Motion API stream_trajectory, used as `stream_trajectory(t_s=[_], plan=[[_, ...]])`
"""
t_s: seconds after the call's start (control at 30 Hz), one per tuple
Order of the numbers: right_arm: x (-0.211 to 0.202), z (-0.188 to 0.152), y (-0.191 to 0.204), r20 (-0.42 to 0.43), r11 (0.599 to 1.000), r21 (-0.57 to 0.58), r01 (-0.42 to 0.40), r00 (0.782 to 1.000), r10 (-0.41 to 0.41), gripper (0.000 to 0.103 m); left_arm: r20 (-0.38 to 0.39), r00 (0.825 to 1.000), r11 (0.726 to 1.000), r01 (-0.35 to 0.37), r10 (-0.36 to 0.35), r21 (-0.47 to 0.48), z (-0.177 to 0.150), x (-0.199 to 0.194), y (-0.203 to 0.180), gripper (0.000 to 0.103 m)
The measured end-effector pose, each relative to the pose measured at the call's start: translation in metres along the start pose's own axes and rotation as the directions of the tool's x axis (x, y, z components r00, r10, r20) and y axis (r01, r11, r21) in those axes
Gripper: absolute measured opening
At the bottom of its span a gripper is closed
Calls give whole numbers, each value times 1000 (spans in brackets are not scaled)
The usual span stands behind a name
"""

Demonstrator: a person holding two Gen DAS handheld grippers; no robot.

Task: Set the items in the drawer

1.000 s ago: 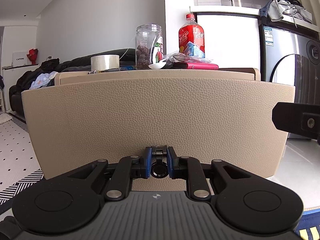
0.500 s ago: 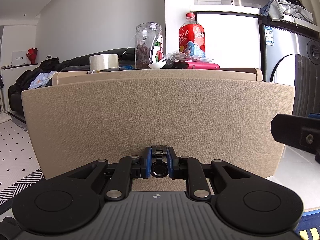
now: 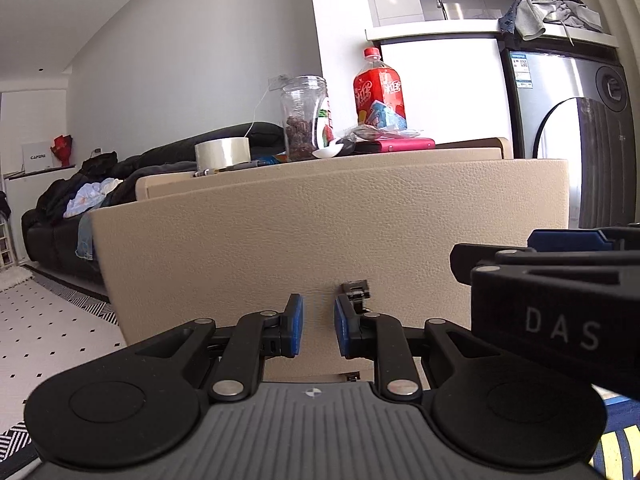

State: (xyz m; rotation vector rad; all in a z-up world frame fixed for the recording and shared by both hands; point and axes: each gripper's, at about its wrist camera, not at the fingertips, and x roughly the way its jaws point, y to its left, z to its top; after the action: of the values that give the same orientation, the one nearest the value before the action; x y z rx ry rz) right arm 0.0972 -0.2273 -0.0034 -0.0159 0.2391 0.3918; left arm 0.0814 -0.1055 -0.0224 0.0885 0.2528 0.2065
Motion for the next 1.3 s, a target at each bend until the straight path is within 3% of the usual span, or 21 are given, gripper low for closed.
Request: stream_trajectory(t_s=[0.13, 0.3, 0.43, 0.53, 0.7, 0.8, 1.03, 1.17, 1.3], plan=[[9, -6, 15, -3, 1000, -19, -17, 1000, 17, 55, 8, 1000, 1000, -10, 10, -29, -11, -7, 26, 28], [24, -8, 28, -1, 999, -13, -34, 999, 34, 38, 27, 999, 998, -35, 36, -44, -25, -13, 52, 39], [35, -7, 34, 13, 999, 7, -47, 999, 47, 34, 61, 998, 998, -31, 34, -53, -30, -19, 64, 48], [44, -8, 39, 22, 999, 23, -48, 999, 47, 23, 88, 996, 999, -32, 34, -24, -32, -25, 67, 52], [57, -16, 47, 7, 998, 27, -56, 998, 55, 19, 157, 986, 997, -66, 60, 36, -42, -45, 63, 62], [59, -19, 52, 25, 999, 26, -24, 999, 23, 19, 166, 985, 999, -47, 47, -7, -48, -55, 69, 71], [60, -23, 53, 40, 1000, 17, -10, 999, 10, 19, 159, 983, 987, -68, 91, -146, -61, -63, 95, 74], [62, -23, 51, 43, 999, 26, -19, 999, 18, 19, 199, 979, 977, -9, 52, -213, -70, -64, 107, 81], [63, -25, 52, 52, 1000, 22, -16, 999, 15, 19, 244, 969, 979, 86, -39, -186, -76, -60, 114, 90]])
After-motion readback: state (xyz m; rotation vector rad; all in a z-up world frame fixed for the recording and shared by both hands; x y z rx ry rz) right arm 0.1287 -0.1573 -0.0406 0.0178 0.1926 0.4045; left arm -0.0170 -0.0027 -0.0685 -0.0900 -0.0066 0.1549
